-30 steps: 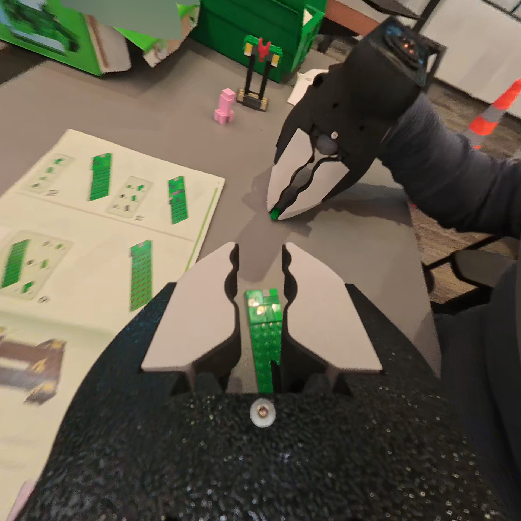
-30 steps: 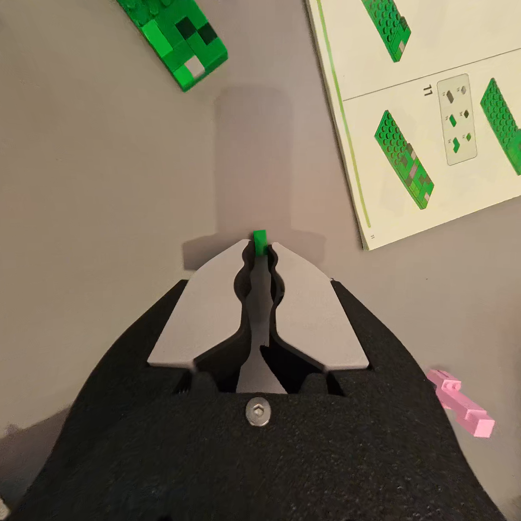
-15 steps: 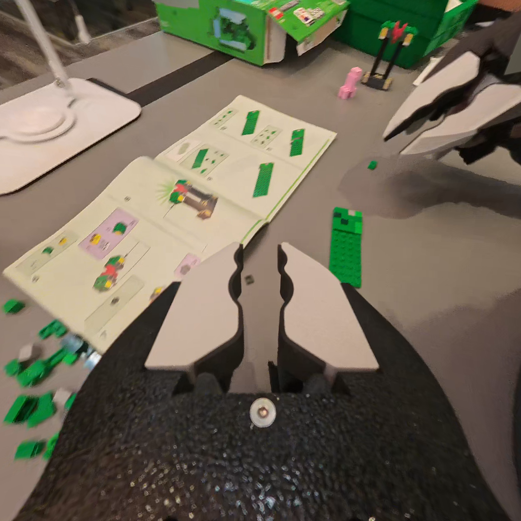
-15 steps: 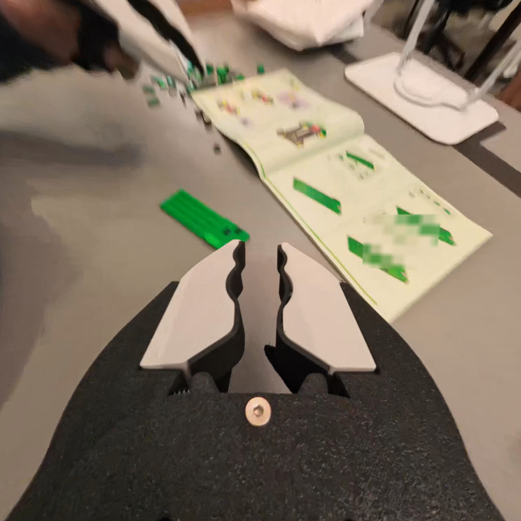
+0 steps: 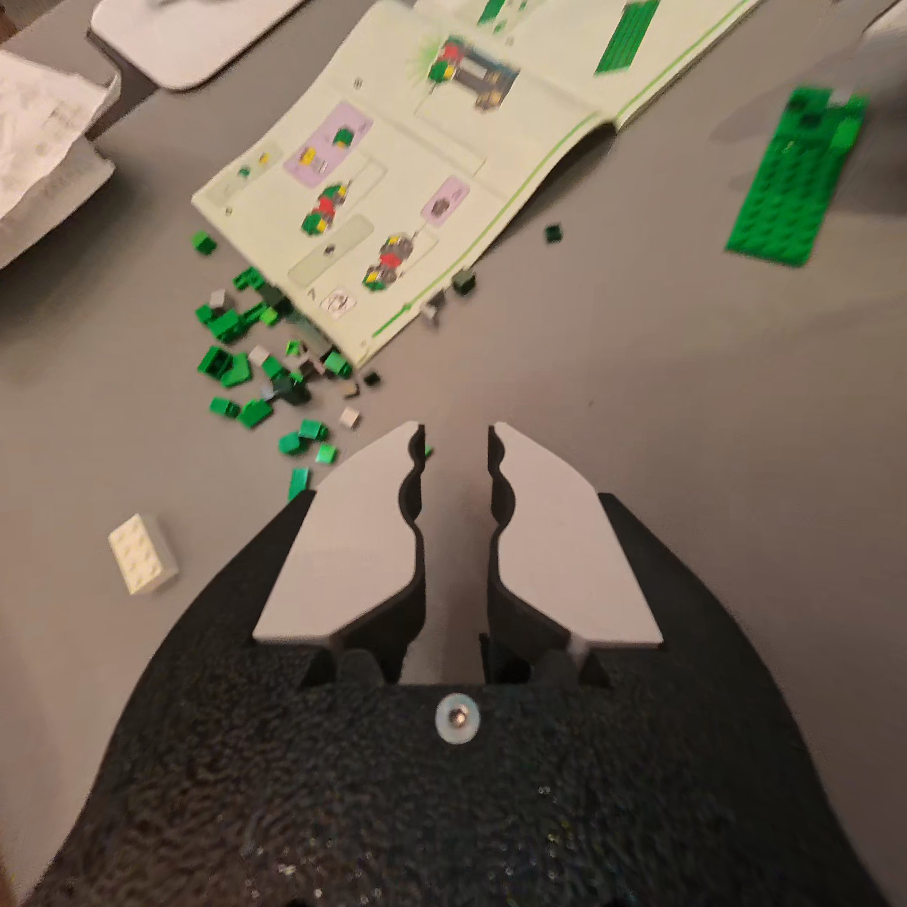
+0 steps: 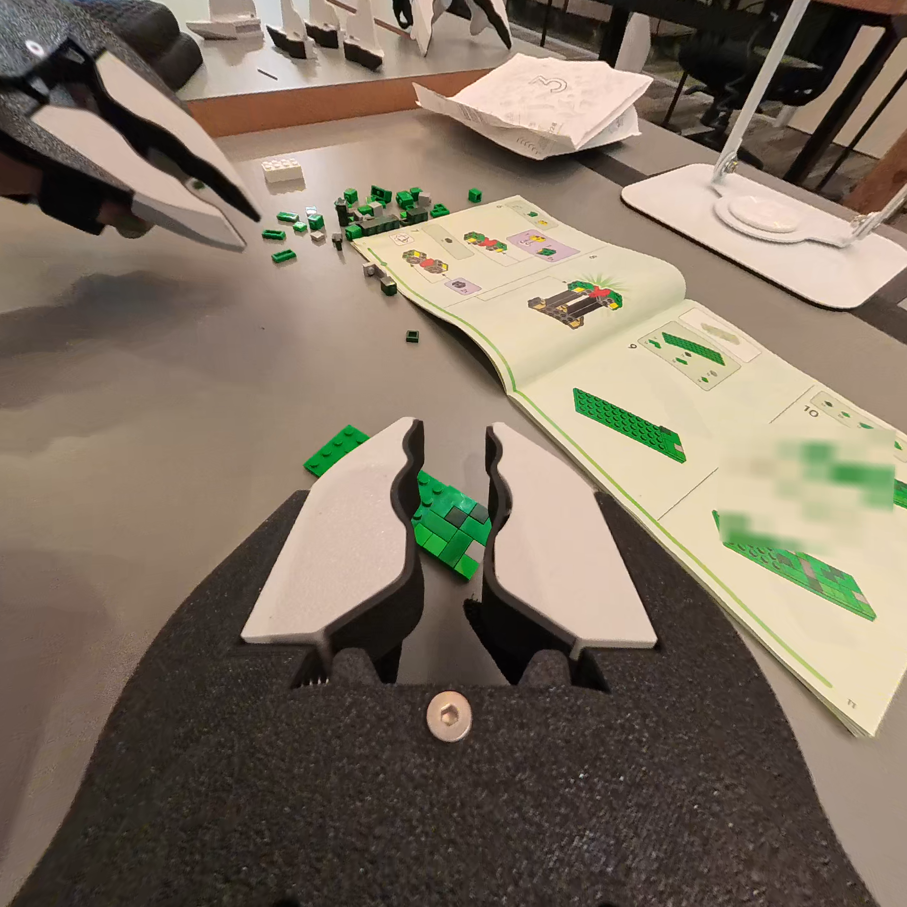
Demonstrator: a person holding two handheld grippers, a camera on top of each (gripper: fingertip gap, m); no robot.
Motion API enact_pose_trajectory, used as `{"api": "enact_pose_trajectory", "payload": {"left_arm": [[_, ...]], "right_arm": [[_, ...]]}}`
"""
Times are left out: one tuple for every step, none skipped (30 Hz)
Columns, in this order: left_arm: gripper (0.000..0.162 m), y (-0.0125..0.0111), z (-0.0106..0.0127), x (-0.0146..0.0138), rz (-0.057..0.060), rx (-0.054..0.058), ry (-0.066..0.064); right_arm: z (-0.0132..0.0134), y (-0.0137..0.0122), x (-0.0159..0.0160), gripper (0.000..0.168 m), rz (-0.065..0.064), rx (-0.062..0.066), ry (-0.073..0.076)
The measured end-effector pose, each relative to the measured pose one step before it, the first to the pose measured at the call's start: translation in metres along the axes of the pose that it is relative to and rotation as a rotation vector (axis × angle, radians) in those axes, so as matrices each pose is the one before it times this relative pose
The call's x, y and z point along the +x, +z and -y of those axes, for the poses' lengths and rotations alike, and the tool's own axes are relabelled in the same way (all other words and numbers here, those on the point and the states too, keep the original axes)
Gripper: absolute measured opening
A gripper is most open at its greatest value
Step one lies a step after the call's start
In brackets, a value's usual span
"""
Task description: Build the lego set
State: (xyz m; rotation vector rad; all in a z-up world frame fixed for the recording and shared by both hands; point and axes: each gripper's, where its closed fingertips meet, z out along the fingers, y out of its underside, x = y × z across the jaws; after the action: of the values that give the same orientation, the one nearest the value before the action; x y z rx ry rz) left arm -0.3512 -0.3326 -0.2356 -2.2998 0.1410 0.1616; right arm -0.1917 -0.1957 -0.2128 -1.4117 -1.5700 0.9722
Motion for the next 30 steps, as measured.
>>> {"api": "enact_pose_trajectory", "payload": {"left_arm": [[0.025,-0.00138,-0.00582,-0.00410,0.0224,-0.0285,-0.0045],[0.026,-0.00083,-0.00446,-0.00332,0.0134,-0.0190,-0.0097],[0.026,-0.00068,-0.00310,-0.00243,0.0050,-0.0100,-0.0141],[0.026,-0.00030,-0.00242,-0.00192,0.0010,-0.0065,-0.0173],[0.026,0.00030,-0.00243,-0.00112,-0.0040,-0.0096,-0.0146],[0.027,0.00082,-0.00307,-0.00097,-0.0049,-0.0160,-0.0069],[0.028,0.00108,-0.00325,-0.00176,0.0015,-0.0186,-0.0014],[0.029,0.00106,-0.00229,-0.00171,0.0021,-0.0126,0.0014],[0.030,0.00037,-0.00128,-0.00183,0.0016,-0.0066,0.0019],[0.030,-0.00027,-0.00126,-0.00290,0.0061,-0.0074,0.0005],[0.030,-0.00098,-0.00105,-0.00409,0.0093,-0.0070,-0.0014],[0.030,-0.00140,-0.00063,-0.00416,0.0059,-0.0035,-0.0027],[0.030,-0.00160,-0.00068,-0.00356,-0.0026,-0.0029,-0.0033],[0.030,-0.00147,-0.00139,-0.00180,-0.0144,-0.0079,0.0002],[0.029,-0.00116,-0.00264,0.00037,-0.0251,-0.0186,0.0096],[0.030,-0.00053,-0.00430,0.00111,-0.0228,-0.0313,0.0195],[0.033,0.00014,-0.00547,0.00011,-0.0084,-0.0398,0.0266],[0.034,0.00057,-0.00496,-0.00065,0.0026,-0.0373,0.0303],[0.035,0.00019,-0.00152,-0.00036,0.0050,-0.0160,0.0263],[0.034,-0.00034,0.00183,-0.00068,0.0052,0.0039,0.0148],[0.034,-0.00037,0.00240,-0.00206,0.0093,0.0055,0.0023],[0.034,0.00000,0.00281,-0.00345,0.0126,0.0082,-0.0074],[0.034,0.00005,0.00371,-0.00409,0.0119,0.0160,-0.0136],[0.032,0.00016,0.00438,-0.00427,0.0087,0.0220,-0.0183],[0.030,0.00031,0.00459,-0.00470,0.0070,0.0224,-0.0175],[0.029,0.00062,0.00410,-0.00538,0.0047,0.0187,-0.0078],[0.028,0.00069,0.00318,-0.00696,0.0070,0.0122,0.0001],[0.027,0.00105,0.00215,-0.00826,0.0098,0.0052,-0.0006],[0.026,0.00140,0.00233,-0.00730,0.0005,0.0046,-0.0025],[0.026,0.00175,0.00399,-0.00593,-0.0081,0.0121,-0.0034]], "right_arm": [[-0.00006,-0.00010,0.00035,0.023,-0.0017,0.0000,0.0010],[-0.00018,-0.00008,0.00044,0.023,-0.0044,-0.0005,-0.0011],[-0.00021,-0.00004,-0.00007,0.023,-0.0015,-0.0013,-0.0048],[-0.00068,0.00016,0.00008,0.023,-0.0023,-0.0047,-0.0040],[-0.00070,0.00007,0.00042,0.023,-0.0055,-0.0046,-0.0043],[-0.00029,-0.00025,0.00034,0.023,-0.0057,-0.0016,-0.0072],[-0.00030,-0.00011,-0.00011,0.023,-0.0026,-0.0015,-0.0080],[-0.00066,0.00000,-0.00026,0.023,-0.0012,-0.0043,-0.0055],[-0.00081,0.00016,-0.00008,0.023,-0.0014,-0.0051,-0.0035],[-0.00053,0.00022,-0.00015,0.023,-0.0009,-0.0037,-0.0034],[-0.00051,0.00010,-0.00037,0.022,0.0009,-0.0029,-0.0036],[-0.00035,0.00009,-0.00034,0.022,0.0004,-0.0024,-0.0032],[-0.00004,0.00003,-0.00009,0.022,-0.0020,-0.0002,-0.0035],[0.00007,-0.00013,-0.00018,0.022,-0.0020,0.0014,-0.0040],[0.00016,-0.00011,-0.00025,0.022,-0.0014,0.0011,-0.0039],[0.00003,-0.00002,-0.00030,0.022,-0.0011,0.0004,-0.0039],[0.00002,0.00019,-0.00003,0.022,-0.0023,-0.0005,-0.0037],[-0.00014,0.00032,-0.00003,0.022,-0.0045,-0.0010,-0.0041],[-0.00010,0.00023,0.00022,0.022,-0.0066,-0.0016,-0.0051],[-0.00015,0.00035,0.00008,0.022,-0.0058,-0.0017,-0.0061],[-0.00016,0.00032,0.00007,0.022,-0.0057,-0.0019,-0.0063],[-0.00018,0.00038,-0.00012,0.022,-0.0043,-0.0024,-0.0061],[-0.00038,0.00043,-0.00039,0.022,-0.0016,-0.0035,-0.0060],[-0.00056,0.00050,-0.00044,0.022,-0.0008,-0.0044,-0.0056],[-0.00044,0.00053,-0.00040,0.022,-0.0013,-0.0046,-0.0049],[-0.00044,0.00042,-0.00023,0.022,-0.0014,-0.0037,-0.0045],[-0.00030,0.00034,-0.00048,0.022,0.0006,-0.0030,-0.0044],[-0.00030,0.00033,-0.00054,0.021,0.0008,-0.0030,-0.0040],[-0.00034,0.00026,-0.00032,0.021,-0.0003,-0.0029,-0.0037],[-0.00022,0.00031,-0.00040,0.021,-0.0002,-0.0022,-0.0041]]}}
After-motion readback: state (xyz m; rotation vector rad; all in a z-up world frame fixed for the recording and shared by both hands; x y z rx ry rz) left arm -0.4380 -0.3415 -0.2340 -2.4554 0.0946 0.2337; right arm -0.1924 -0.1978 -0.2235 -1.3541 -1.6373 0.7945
